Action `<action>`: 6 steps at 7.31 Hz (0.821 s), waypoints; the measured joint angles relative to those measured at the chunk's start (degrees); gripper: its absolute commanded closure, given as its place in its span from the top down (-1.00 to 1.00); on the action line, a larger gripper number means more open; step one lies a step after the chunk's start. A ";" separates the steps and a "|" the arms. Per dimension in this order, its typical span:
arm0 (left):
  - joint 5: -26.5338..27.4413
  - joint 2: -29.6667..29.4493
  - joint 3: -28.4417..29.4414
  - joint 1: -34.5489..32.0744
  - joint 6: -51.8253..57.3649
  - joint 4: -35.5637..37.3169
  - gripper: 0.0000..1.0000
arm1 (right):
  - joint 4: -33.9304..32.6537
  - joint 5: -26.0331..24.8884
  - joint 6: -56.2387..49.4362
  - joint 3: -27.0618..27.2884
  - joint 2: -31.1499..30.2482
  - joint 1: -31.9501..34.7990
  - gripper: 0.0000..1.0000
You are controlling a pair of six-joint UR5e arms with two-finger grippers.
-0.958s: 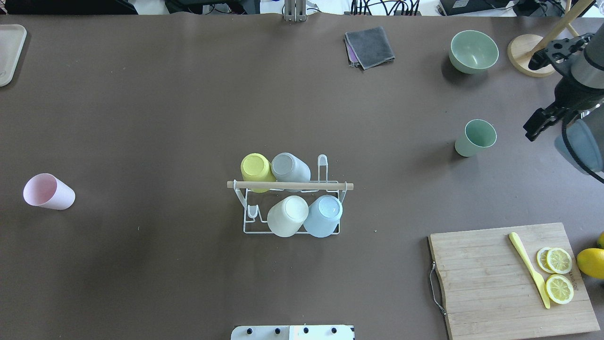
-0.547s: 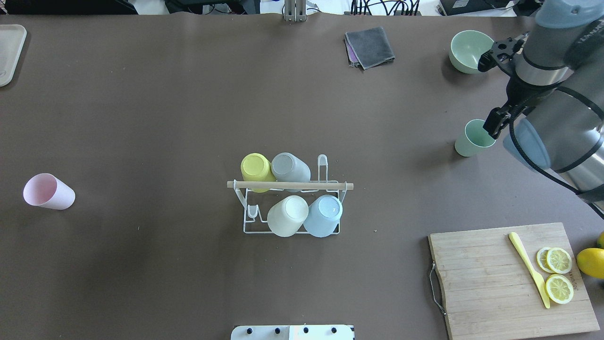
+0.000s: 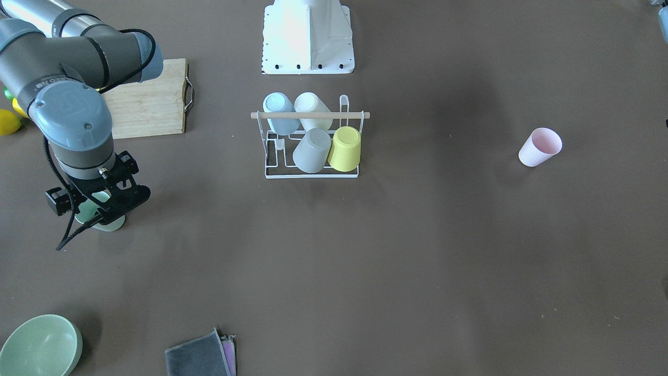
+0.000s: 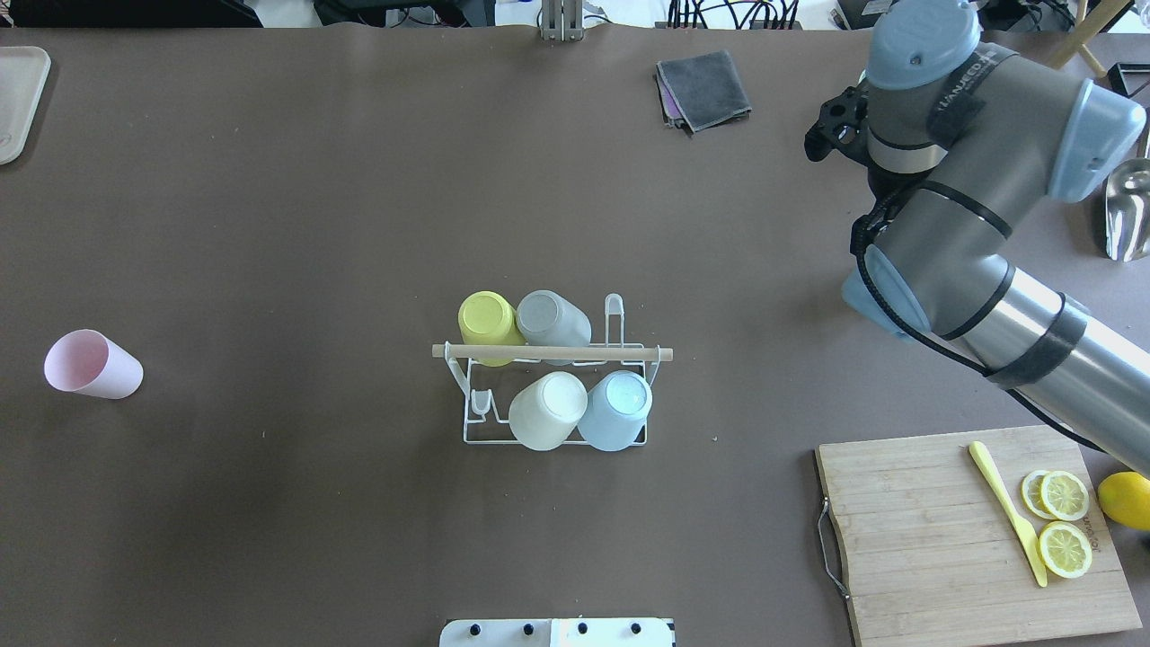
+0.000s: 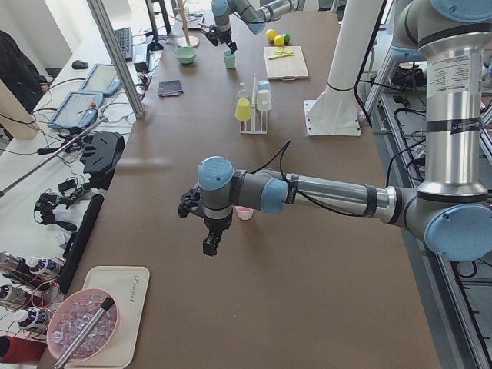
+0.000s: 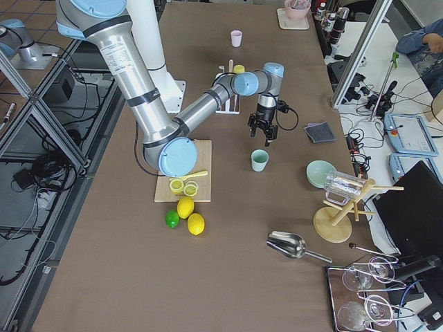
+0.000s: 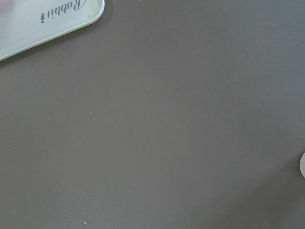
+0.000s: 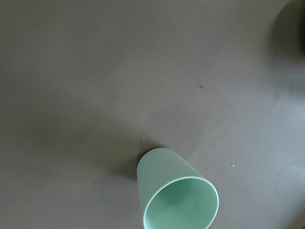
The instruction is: Place cup on cup holder
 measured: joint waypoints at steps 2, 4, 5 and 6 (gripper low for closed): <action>0.04 -0.41 0.15 0.36 0.76 0.21 0.96 | -0.76 -4.39 -9.83 -7.59 5.28 -1.27 1.00; 0.09 -2.38 0.29 1.06 2.39 3.70 0.96 | -5.60 -8.50 -16.43 -14.09 11.14 -3.46 1.00; 0.25 -5.74 0.35 2.47 2.68 9.04 0.96 | -7.08 -11.00 -19.23 -16.01 12.50 -4.62 1.00; 0.63 -10.21 0.57 4.44 2.82 15.53 0.96 | -7.71 -13.09 -21.71 -17.95 13.12 -5.62 1.00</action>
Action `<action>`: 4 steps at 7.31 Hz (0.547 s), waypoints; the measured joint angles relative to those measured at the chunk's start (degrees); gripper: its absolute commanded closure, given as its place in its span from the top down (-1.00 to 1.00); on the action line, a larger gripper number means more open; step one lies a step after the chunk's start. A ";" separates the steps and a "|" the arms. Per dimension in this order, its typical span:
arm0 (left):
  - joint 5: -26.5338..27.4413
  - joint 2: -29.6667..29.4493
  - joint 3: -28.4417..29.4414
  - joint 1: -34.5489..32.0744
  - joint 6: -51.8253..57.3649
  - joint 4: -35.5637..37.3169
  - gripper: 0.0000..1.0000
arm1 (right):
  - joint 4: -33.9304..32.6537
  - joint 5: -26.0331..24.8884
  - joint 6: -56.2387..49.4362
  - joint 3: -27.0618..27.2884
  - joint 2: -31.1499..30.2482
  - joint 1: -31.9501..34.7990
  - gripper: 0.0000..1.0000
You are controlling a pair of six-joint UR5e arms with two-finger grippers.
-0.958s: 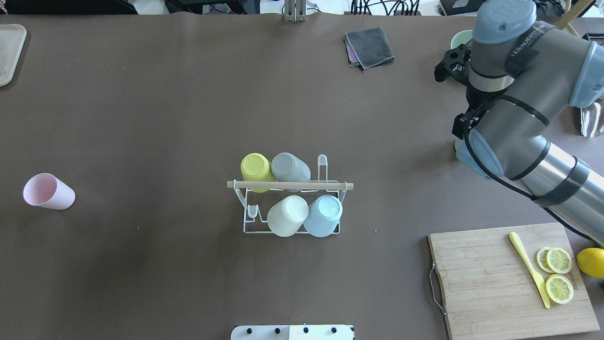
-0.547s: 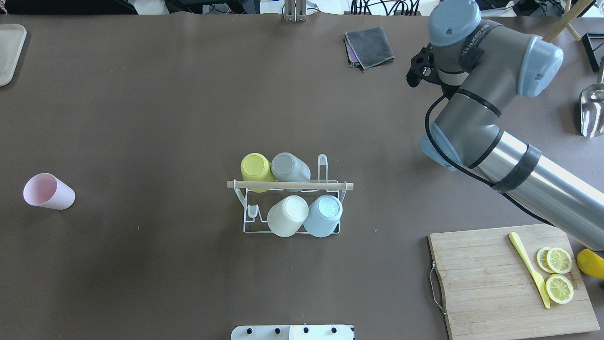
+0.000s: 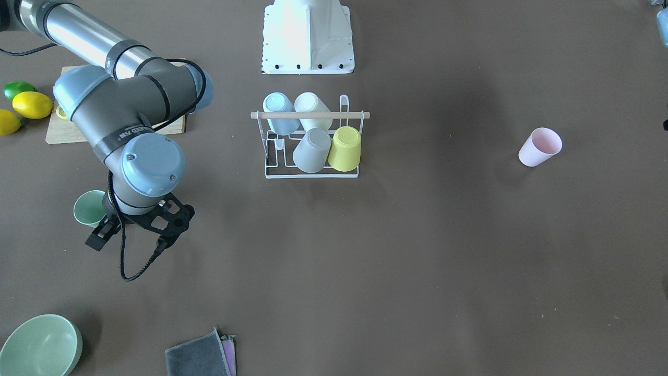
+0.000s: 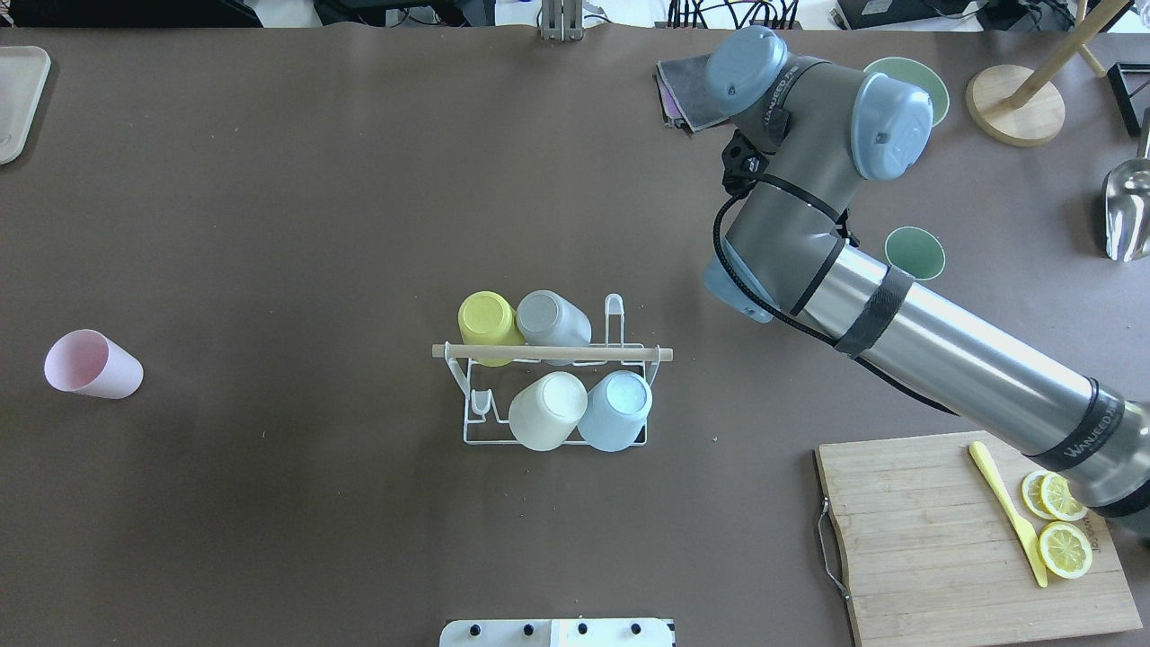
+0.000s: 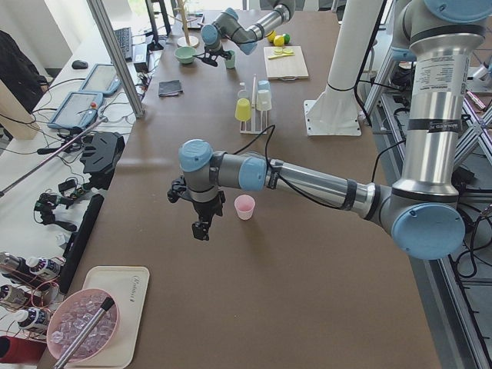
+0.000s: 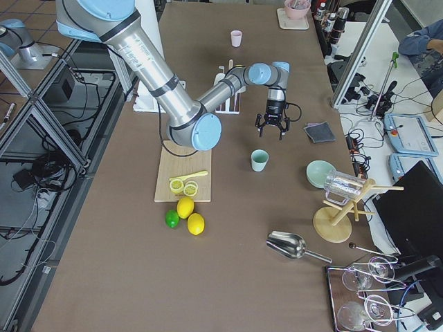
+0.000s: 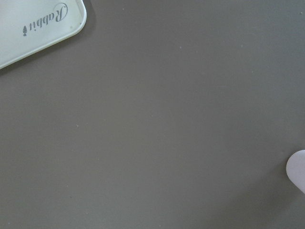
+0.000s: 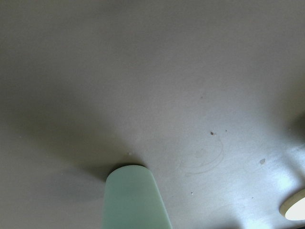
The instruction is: Place cup on cup holder
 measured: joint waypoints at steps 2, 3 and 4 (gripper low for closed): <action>0.77 -8.62 1.19 2.55 0.02 13.44 0.96 | -0.28 -2.70 -3.84 -3.23 0.22 -1.50 1.00; 0.96 -12.99 3.04 2.93 0.00 20.37 0.96 | -0.22 -3.27 -5.36 -4.23 0.04 -1.75 1.00; 1.07 -16.35 5.59 3.14 0.01 25.12 0.96 | -0.02 -3.89 -6.38 -4.68 -0.39 -1.88 1.00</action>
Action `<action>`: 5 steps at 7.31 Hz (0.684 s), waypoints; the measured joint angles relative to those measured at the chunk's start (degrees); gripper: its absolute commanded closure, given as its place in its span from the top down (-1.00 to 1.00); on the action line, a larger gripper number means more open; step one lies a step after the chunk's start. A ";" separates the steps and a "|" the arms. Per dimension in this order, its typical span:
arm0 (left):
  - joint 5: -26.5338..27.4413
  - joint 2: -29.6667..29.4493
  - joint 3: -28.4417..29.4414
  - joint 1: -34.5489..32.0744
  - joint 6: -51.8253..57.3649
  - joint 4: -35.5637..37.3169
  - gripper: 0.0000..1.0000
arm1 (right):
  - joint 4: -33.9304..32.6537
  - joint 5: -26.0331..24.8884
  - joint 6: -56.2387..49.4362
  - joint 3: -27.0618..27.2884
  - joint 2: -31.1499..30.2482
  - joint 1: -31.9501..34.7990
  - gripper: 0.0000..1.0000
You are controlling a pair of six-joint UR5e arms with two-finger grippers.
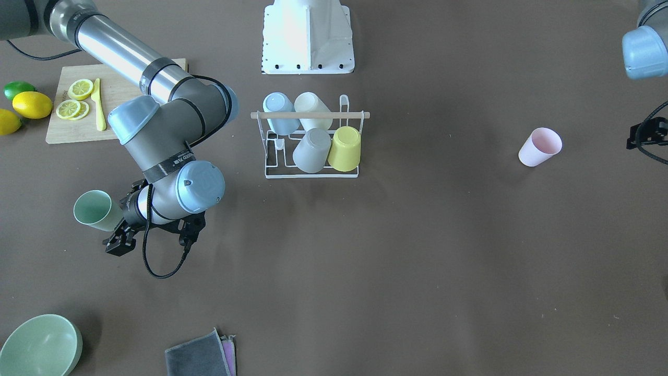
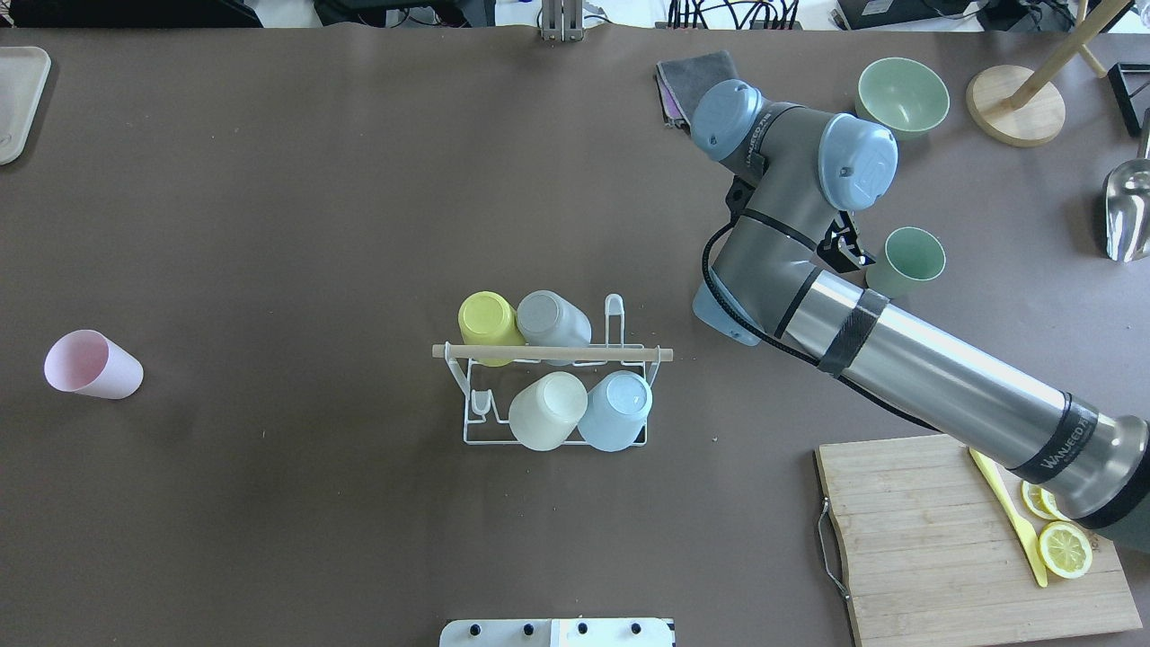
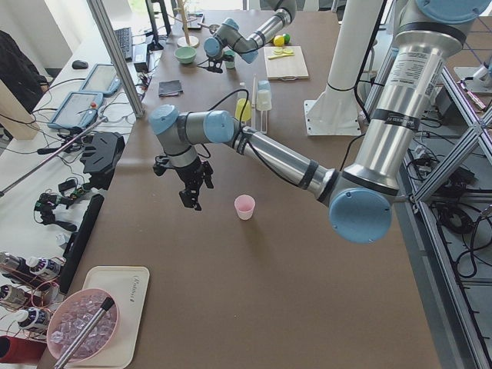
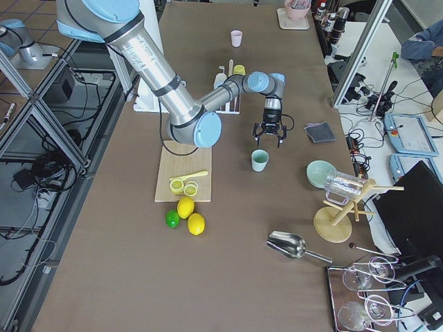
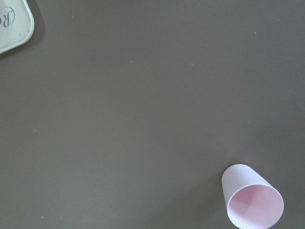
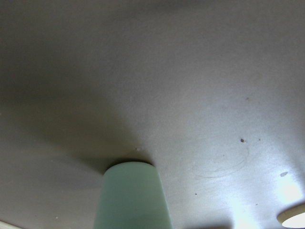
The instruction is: Place cup on cup holder
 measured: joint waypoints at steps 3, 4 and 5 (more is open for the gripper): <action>-0.52 -2.97 3.67 0.81 -0.32 3.28 0.96 | 0.35 -3.62 -2.88 -0.90 -1.15 -0.65 1.00; -1.26 -3.64 5.52 3.04 -1.30 3.38 0.96 | 0.37 -3.84 -3.15 -0.98 -1.22 -0.73 1.00; -2.11 -4.47 7.53 6.14 -2.19 3.36 0.96 | 0.38 -3.77 -3.19 -1.00 -1.15 -0.76 1.00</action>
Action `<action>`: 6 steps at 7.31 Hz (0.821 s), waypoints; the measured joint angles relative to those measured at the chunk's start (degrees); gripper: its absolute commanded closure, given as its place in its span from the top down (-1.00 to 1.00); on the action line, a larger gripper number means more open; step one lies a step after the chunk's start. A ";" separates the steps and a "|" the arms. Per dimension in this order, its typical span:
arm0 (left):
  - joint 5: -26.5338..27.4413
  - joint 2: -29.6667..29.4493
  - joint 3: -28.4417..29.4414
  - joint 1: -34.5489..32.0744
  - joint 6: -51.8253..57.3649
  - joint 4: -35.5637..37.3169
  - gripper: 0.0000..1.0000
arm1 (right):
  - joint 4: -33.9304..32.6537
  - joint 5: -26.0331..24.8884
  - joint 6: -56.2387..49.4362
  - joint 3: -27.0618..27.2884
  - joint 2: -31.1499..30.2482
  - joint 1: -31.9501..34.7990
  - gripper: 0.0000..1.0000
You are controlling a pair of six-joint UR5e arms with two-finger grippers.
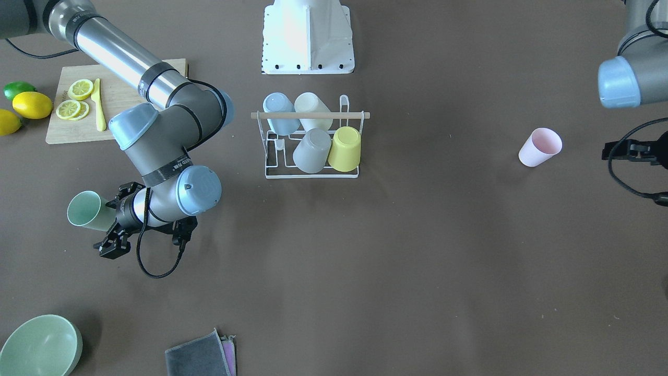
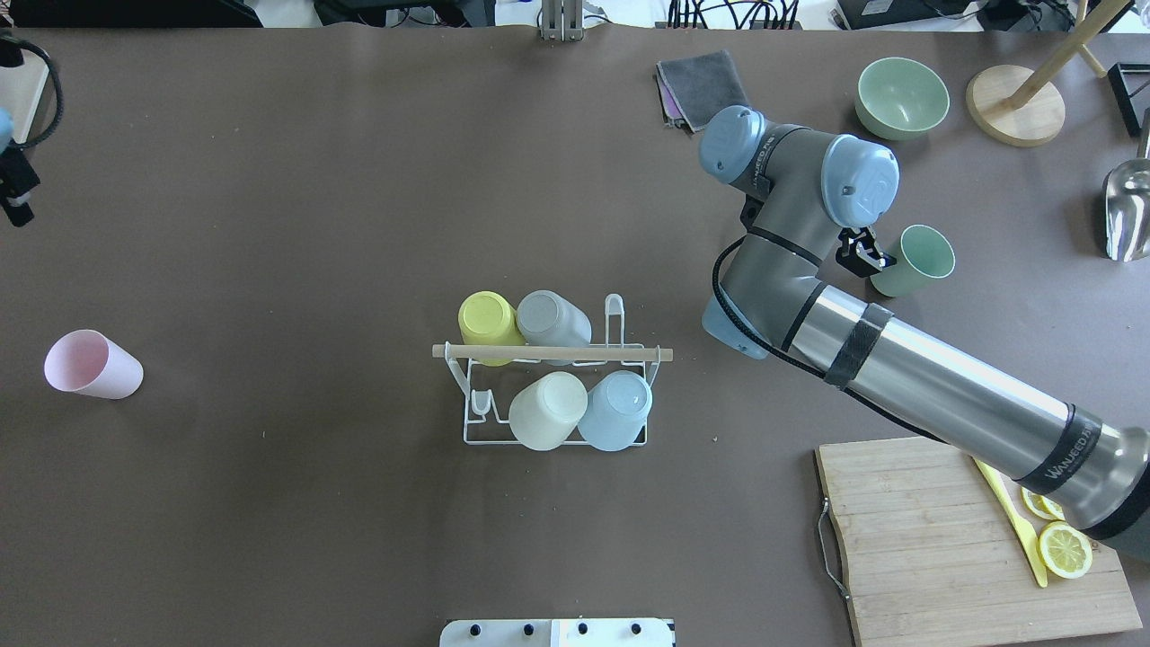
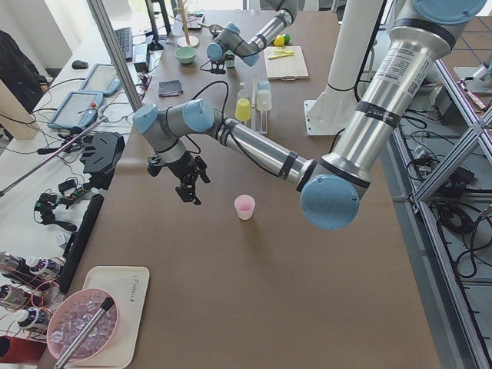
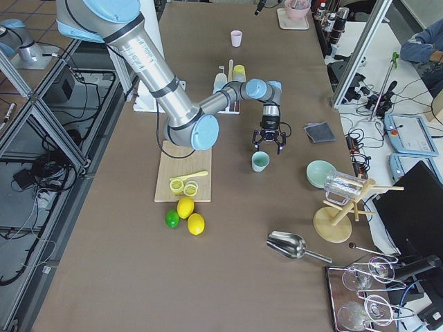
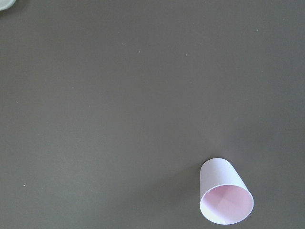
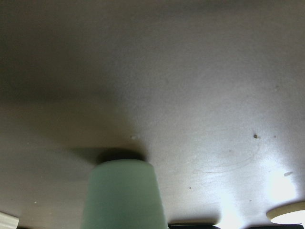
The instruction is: Place cup on cup holder
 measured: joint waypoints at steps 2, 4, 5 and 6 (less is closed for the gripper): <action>-1.04 -0.85 2.62 3.42 -0.60 0.07 0.96 | -0.05 0.57 0.15 0.07 0.36 0.05 1.00; -2.18 -0.98 4.25 4.73 -0.60 0.10 0.96 | -0.16 2.03 0.34 0.30 0.60 0.18 1.00; -2.43 -1.00 5.28 5.87 -0.58 0.01 0.96 | -0.31 2.74 0.47 0.35 0.60 0.21 1.00; -2.68 -1.03 6.64 7.04 -0.52 -0.14 0.96 | -0.49 3.63 0.65 0.36 0.59 0.26 1.00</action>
